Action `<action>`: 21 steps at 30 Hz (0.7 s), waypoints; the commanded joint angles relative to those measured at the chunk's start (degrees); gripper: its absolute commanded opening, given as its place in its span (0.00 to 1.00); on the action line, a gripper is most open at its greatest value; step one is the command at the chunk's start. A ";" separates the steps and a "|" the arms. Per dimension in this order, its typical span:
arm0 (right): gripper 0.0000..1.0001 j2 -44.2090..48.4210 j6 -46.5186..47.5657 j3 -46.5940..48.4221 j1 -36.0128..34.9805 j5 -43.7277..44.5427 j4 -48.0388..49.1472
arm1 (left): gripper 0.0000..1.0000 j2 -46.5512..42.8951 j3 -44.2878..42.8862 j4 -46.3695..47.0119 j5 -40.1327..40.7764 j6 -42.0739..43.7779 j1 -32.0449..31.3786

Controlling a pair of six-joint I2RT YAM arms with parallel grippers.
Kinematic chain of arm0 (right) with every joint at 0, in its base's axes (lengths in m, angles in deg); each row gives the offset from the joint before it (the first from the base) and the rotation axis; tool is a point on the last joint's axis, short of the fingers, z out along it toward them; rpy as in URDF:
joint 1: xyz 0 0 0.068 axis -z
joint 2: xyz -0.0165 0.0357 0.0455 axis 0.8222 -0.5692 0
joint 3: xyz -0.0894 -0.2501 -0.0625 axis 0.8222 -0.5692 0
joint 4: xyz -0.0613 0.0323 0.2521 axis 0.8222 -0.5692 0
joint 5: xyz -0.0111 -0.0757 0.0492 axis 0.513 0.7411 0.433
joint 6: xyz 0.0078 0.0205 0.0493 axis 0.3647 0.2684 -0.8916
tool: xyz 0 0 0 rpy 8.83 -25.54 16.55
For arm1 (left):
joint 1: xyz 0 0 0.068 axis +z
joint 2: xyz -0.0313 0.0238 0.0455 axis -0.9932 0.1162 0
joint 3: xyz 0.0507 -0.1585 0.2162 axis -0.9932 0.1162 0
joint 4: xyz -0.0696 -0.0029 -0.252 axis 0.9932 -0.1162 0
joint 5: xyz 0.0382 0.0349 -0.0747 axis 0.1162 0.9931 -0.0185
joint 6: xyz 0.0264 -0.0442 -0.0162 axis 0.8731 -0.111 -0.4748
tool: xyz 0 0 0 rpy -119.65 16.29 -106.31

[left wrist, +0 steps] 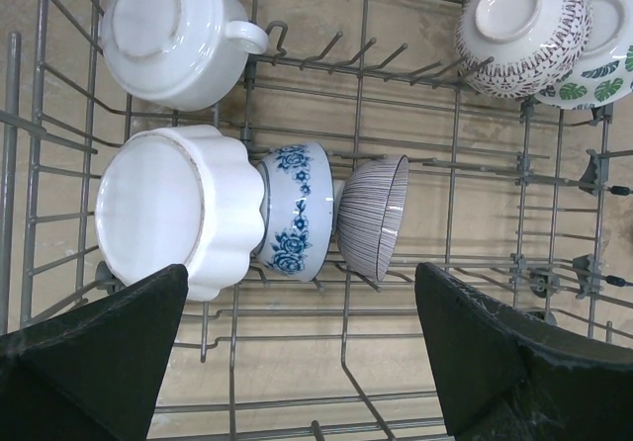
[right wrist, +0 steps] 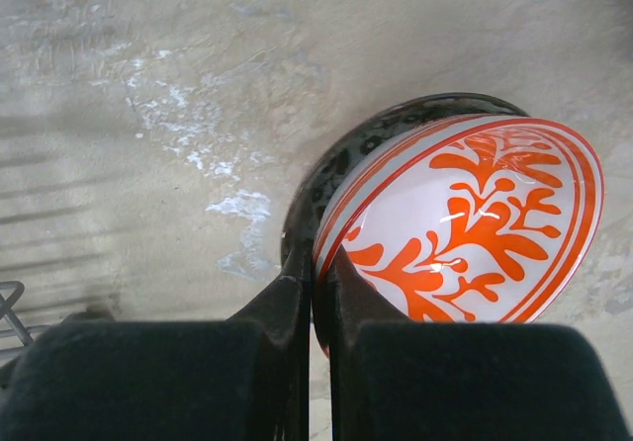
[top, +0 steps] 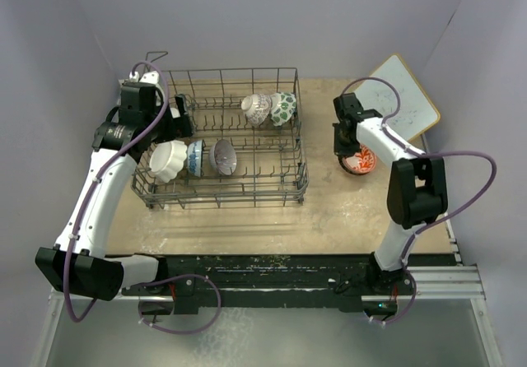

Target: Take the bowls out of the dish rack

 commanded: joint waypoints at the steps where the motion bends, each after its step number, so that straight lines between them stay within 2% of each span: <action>1: 0.00 -1.15 0.79 2.20 -2.82 3.90 1.33 | 0.99 -0.70 0.04 2.55 0.64 0.27 -0.19; 5: 0.01 -2.23 0.31 2.45 -2.96 3.49 1.51 | 0.99 -0.92 0.11 2.10 1.02 0.28 -0.19; 11: 0.25 -2.75 -0.49 2.44 -3.03 3.73 1.27 | 0.99 -1.20 0.47 1.78 1.45 0.49 -0.19; 17: 0.40 -0.60 -0.64 2.16 -3.04 4.10 0.03 | 0.99 -1.05 0.44 1.89 1.44 0.49 -0.19; 21: 0.45 2.74 -0.75 1.46 -3.04 4.04 -0.46 | 0.99 -0.80 0.47 2.12 0.94 0.19 -0.19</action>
